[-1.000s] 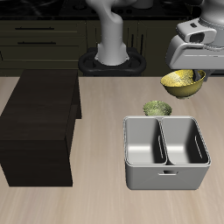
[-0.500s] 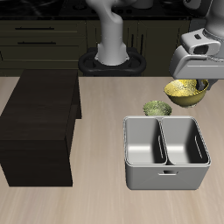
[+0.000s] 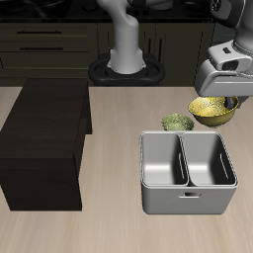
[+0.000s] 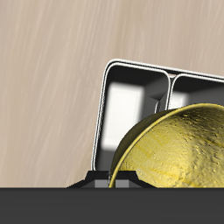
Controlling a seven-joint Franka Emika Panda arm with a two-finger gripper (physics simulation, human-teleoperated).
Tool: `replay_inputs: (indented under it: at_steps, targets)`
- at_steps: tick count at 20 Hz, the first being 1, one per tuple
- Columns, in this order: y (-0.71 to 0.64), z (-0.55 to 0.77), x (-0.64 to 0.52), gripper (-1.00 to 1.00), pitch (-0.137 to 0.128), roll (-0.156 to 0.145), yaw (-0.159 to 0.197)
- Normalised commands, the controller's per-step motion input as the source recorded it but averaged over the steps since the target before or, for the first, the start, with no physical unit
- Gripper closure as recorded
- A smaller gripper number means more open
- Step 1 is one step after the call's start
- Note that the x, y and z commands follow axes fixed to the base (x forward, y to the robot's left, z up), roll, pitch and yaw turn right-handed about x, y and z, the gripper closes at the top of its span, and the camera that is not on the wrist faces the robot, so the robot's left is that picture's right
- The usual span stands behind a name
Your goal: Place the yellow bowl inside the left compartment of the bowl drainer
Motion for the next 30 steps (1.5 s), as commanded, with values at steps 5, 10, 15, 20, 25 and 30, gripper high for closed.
replay_inputs:
  at_steps: [5,10,15,20,25,30]
  targets:
    - [0.00,-0.16,0.01,1.00,0.020,0.002,-0.002]
    - [-0.02,-0.12,0.00,1.00,0.010,-0.004,0.001]
    - [-0.08,-0.29,0.07,1.00,0.035,-0.012,-0.009]
    - [-0.02,-0.19,0.03,1.00,0.019,0.004,0.000]
    - [-0.03,-0.22,0.02,1.00,0.027,-0.008,-0.001]
    - [-0.03,-0.07,0.00,1.00,0.012,-0.003,0.001]
